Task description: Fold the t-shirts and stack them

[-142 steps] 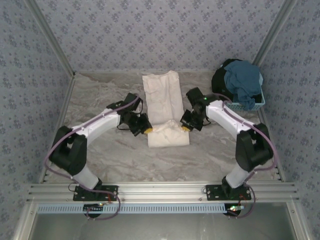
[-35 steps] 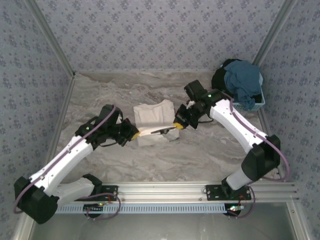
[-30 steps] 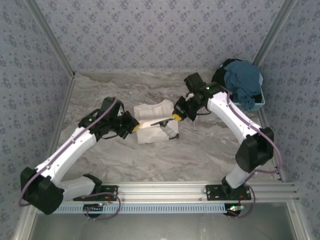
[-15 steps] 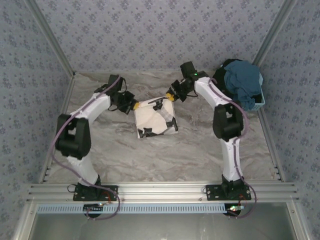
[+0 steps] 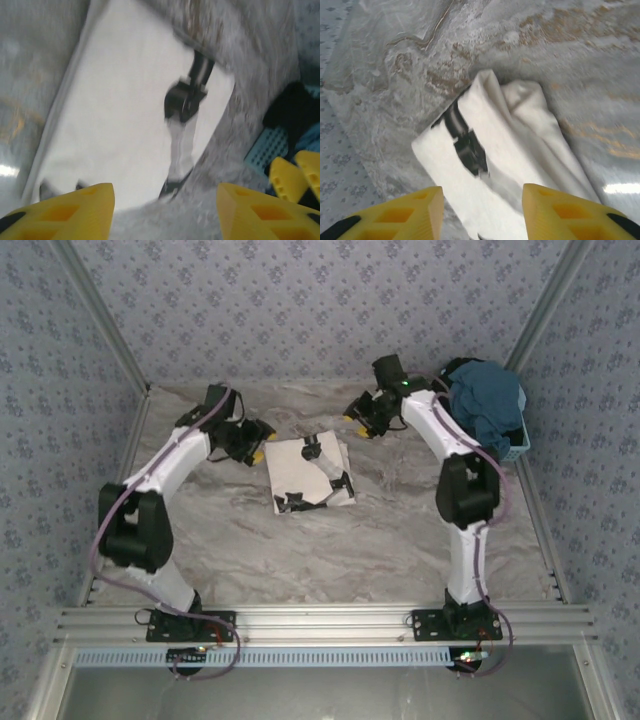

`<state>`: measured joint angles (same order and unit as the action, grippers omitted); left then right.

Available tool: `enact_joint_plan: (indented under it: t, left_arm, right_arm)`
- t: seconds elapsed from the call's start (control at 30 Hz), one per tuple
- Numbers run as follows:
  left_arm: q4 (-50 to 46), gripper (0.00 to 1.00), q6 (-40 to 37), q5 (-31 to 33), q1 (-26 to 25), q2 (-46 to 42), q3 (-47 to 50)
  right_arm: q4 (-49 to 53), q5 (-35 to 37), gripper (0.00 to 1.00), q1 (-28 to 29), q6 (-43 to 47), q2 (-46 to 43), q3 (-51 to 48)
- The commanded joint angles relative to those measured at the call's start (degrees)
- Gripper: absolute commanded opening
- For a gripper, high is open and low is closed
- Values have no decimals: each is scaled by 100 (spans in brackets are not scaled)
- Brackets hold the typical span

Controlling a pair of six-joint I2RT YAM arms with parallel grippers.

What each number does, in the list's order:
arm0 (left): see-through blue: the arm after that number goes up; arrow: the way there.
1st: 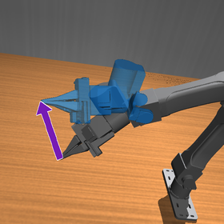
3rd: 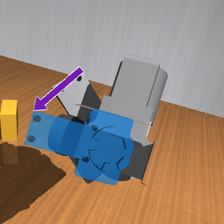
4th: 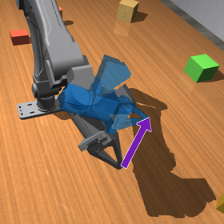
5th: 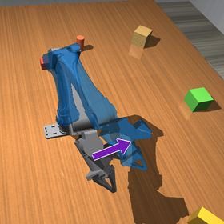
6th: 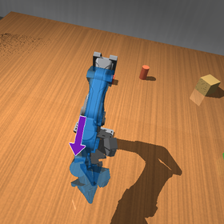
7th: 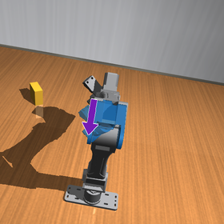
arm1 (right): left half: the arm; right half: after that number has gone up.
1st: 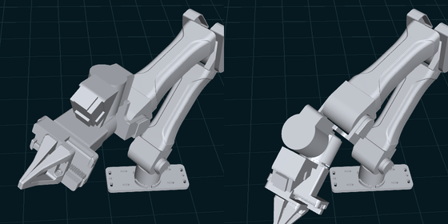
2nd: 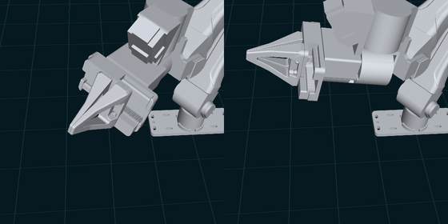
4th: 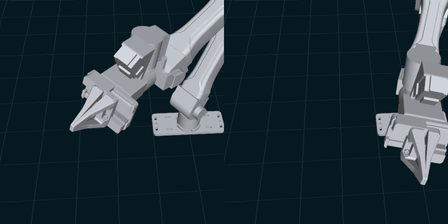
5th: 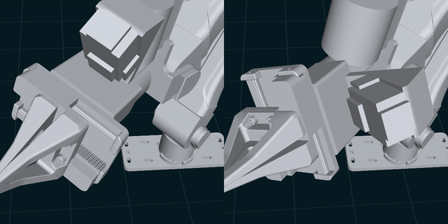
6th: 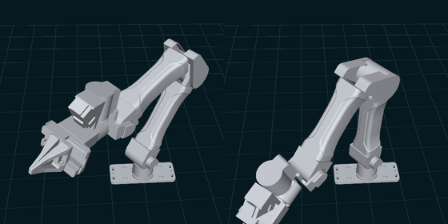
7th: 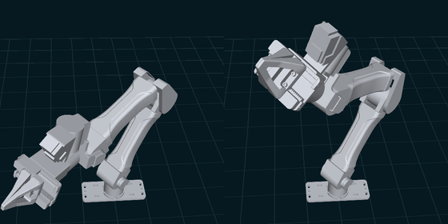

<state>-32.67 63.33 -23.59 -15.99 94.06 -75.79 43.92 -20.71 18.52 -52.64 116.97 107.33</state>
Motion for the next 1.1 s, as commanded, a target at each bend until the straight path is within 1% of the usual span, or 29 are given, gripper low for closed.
enact_joint_plan:
  t: [0.0,0.1,0.2,0.27,0.33,0.4,0.47,0.53,0.57,0.6,0.67,0.73,0.83,0.97,1.07]
  left_arm:
    - [-17,52,92,-67,-150,-410,783]
    - [228,51,141,-234,-74,-584,1317]
    - [263,51,190,-431,-147,-620,1480]
    - [549,53,614,-560,-394,-723,1692]
    - [834,58,1359,-531,-816,-839,1926]
    - [1160,59,2473,-25,-1373,-1090,2256]
    - [1837,63,3920,908,-2056,-1461,2771]
    - [2304,64,5137,1796,-2640,-1544,3105]
    - [2469,68,5701,2260,-2888,-1501,3176]
    - [2659,70,6003,2612,-3071,-1419,3193]
    - [2971,72,6459,3218,-3330,-1096,3078]
    - [3426,73,6680,3521,-3461,-689,2897]
    - [3866,73,6998,3652,-3593,-51,2550]
    - [4309,67,7739,4019,-3788,613,2392]
    - [4486,67,7927,4160,-3789,949,2254]
  right_arm:
    - [-439,290,46,158,350,-492,-917]
    - [-710,103,48,201,649,-507,-1437]
    - [-468,101,48,312,1201,-483,-1562]
    - [-500,72,50,332,1214,-601,-1823]
    - [-566,49,52,282,1062,-801,-2125]
    - [-846,-37,54,208,792,-1145,-2573]
    - [-1286,-168,55,162,477,-1590,-3059]
    - [-1532,-326,55,136,268,-1941,-3387]
    - [-1561,-395,55,124,236,-2103,-3501]
    - [-1558,-424,56,121,219,-2220,-3573]
    - [-1475,-505,56,112,250,-2493,-3722]
    - [-1440,-595,56,93,271,-2715,-3850]
    - [-1337,-709,55,15,329,-3005,-4267]
    - [-1297,-811,56,-137,327,-3366,-4579]
    - [-1222,-879,56,-255,343,-3556,-4657]
